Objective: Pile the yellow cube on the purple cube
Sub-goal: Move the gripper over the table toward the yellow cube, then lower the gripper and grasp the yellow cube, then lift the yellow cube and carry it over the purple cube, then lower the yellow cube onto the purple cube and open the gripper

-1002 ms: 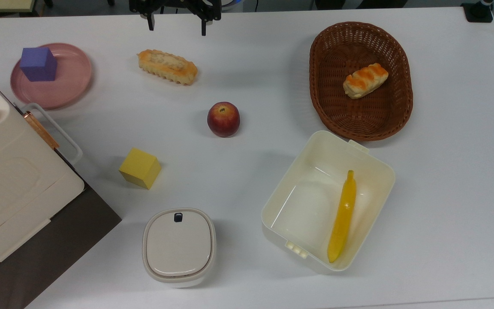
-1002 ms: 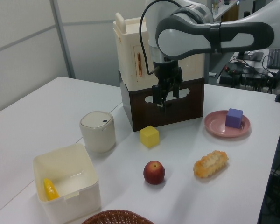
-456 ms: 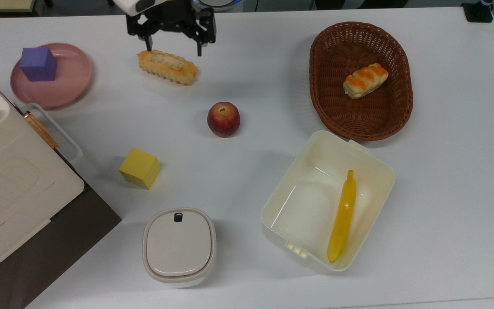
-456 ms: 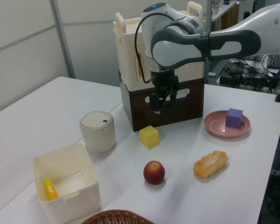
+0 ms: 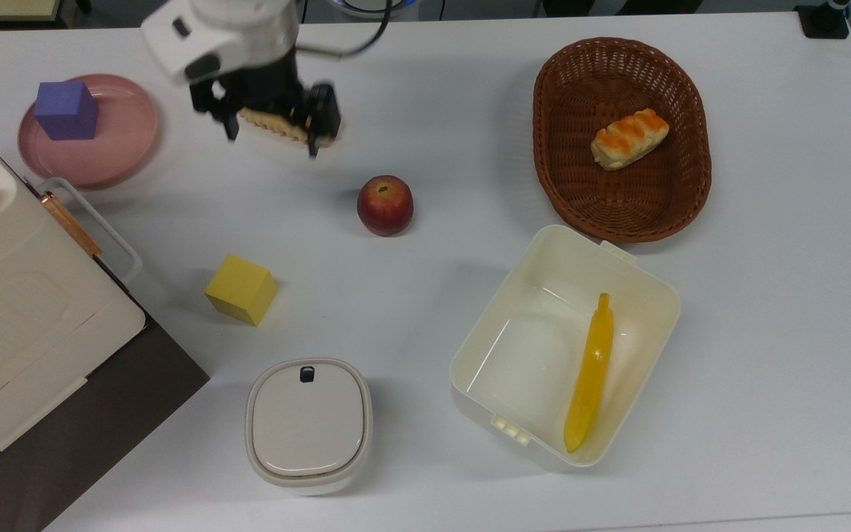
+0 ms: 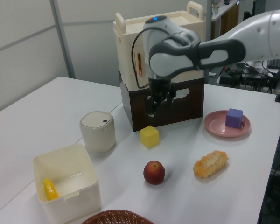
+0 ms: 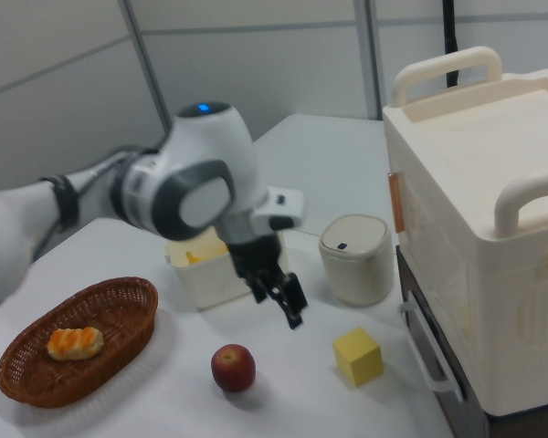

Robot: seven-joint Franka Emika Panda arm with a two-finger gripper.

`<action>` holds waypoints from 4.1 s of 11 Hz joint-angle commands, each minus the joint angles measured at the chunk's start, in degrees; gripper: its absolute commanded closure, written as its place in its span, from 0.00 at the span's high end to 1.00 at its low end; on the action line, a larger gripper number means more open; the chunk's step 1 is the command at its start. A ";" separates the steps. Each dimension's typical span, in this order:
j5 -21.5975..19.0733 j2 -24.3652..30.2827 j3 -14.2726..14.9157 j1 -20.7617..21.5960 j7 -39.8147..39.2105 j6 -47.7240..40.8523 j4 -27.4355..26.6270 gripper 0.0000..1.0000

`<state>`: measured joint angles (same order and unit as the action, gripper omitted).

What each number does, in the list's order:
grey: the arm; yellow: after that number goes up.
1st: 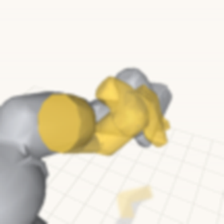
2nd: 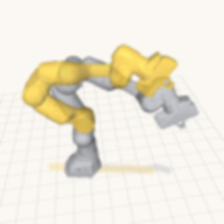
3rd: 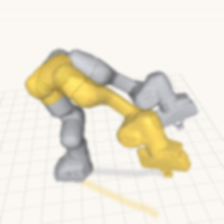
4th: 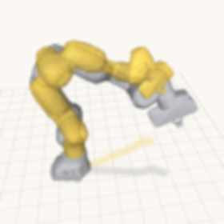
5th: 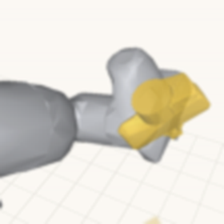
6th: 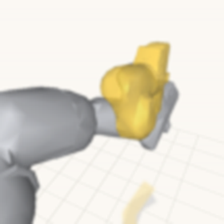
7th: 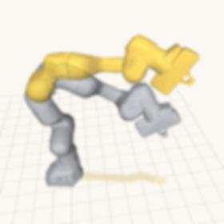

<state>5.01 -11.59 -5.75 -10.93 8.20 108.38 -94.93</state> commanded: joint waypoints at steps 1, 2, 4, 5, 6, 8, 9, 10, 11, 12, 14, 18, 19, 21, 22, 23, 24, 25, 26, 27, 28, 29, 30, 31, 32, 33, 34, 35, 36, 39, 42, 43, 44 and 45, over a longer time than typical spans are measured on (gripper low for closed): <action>-1.14 -6.58 0.22 -1.11 8.91 9.27 0.01 1.00; -1.14 -8.86 0.22 -1.38 11.29 12.26 0.01 1.00; -0.70 -12.38 0.30 -1.38 12.36 16.75 0.10 1.00; -0.87 -13.53 0.30 -1.38 12.54 19.03 0.19 1.00; -0.53 -14.76 0.30 -1.38 13.41 21.23 0.19 1.00; 1.14 -16.44 0.30 -1.38 13.33 23.97 0.28 1.00; 2.62 -16.44 0.30 -1.47 13.16 24.07 0.28 1.00; 2.90 -16.53 0.30 -1.82 13.07 24.07 0.36 1.00; 3.08 -16.44 0.30 -2.17 12.72 23.98 0.36 1.00; 4.21 -16.27 0.39 -2.34 11.24 23.89 0.45 1.00; 6.85 -16.26 0.39 -2.96 7.37 23.63 0.45 1.00; 7.12 -18.89 0.39 -3.05 7.27 26.68 2.03 1.00; 7.38 -19.51 0.39 -2.96 7.27 29.05 2.12 1.00; 7.47 -19.78 0.48 -3.22 7.09 32.32 2.12 0.84; 8.08 -19.96 0.48 -3.31 6.66 32.68 2.12 0.61; 9.22 -19.70 0.48 -3.49 5.96 32.68 2.12 0.43; 9.75 -18.04 0.39 -3.92 4.21 32.07 1.16 0.37; 9.76 -15.24 0.39 -4.71 1.84 31.80 -1.46 0.37; 9.67 -12.17 0.39 -5.76 -0.97 31.71 -4.09 0.37; 9.67 -8.92 0.39 -7.51 -4.47 31.19 -7.08 0.38; 9.32 -5.23 0.31 -9.79 -10.17 29.71 -9.98 0.38; 9.15 -2.84 0.30 -11.64 -14.23 27.69 -11.40 0.39; 8.97 -0.82 0.22 -12.97 -18.70 24.54 -12.28 0.39; 8.88 0.68 0.22 -14.46 -23.79 20.59 -12.47 0.39; 8.79 1.91 0.22 -15.87 -28.81 16.55 -12.47 0.39; 8.53 2.88 0.22 -17.45 -33.55 13.46 -12.47 0.39; 8.35 3.59 0.22 -19.38 -38.21 10.91 -12.47 0.39; 8.09 4.12 0.22 -21.66 -42.87 9.40 -12.47 0.39; 6.96 4.21 0.22 -23.68 -47.53 9.04 -12.47 0.39; 5.28 3.86 0.30 -29.93 -58.27 9.04 -13.17 0.40; 4.49 3.51 0.30 -33.02 -62.78 9.13 -13.26 0.43; 3.44 3.33 0.30 -33.11 -62.87 9.21 -13.26 0.45; 2.82 3.25 0.30 -33.11 -62.87 9.39 -13.17 0.48; 1.60 2.90 0.30 -33.11 -62.87 9.48 -13.08 0.48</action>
<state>9.34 -9.77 -5.39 -44.11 -53.27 117.77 -106.66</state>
